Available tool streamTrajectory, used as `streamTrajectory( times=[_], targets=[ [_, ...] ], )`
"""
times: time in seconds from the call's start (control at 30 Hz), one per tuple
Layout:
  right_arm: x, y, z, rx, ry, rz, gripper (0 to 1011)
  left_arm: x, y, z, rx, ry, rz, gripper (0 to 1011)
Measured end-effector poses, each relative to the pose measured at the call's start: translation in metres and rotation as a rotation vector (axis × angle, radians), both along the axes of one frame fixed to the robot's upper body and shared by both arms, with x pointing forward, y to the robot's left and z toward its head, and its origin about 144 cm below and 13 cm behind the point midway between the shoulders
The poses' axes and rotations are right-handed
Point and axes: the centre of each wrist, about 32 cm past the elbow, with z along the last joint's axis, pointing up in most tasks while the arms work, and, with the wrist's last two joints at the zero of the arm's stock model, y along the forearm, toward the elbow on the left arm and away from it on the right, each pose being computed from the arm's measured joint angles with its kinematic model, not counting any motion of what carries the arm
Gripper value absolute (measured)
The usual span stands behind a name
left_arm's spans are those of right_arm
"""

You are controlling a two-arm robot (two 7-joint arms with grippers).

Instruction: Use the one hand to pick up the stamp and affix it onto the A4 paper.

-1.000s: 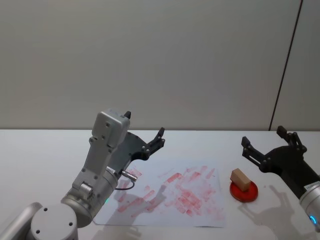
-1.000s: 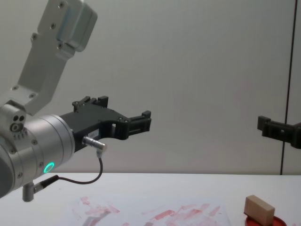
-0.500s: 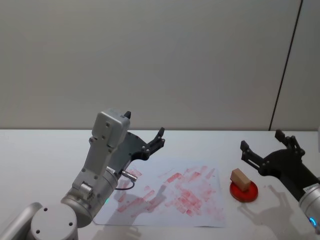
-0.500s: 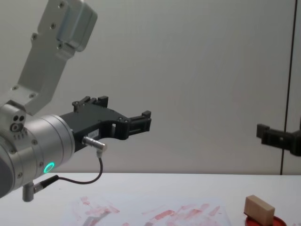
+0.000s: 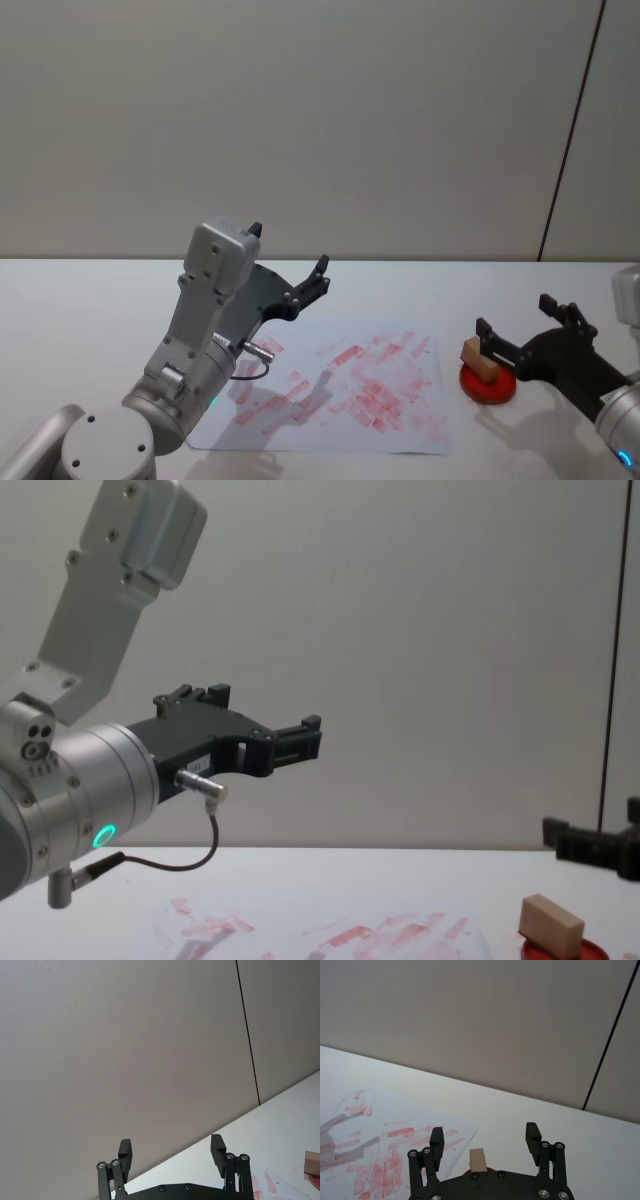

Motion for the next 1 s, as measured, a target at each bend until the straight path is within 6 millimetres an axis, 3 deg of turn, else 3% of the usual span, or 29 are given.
streamTrajectory(
  times=[0.87, 1.0],
  targets=[
    [0.026, 0.011, -0.023, -0.066, 0.148, 0.054, 1001, 0.000, 0.000, 0.000, 0.000, 0.000, 0.000, 1003],
    [0.029, 0.014, -0.025, -0.072, 0.165, 0.053, 929, 0.000, 0.000, 0.000, 0.000, 0.000, 0.000, 1002]
  ],
)
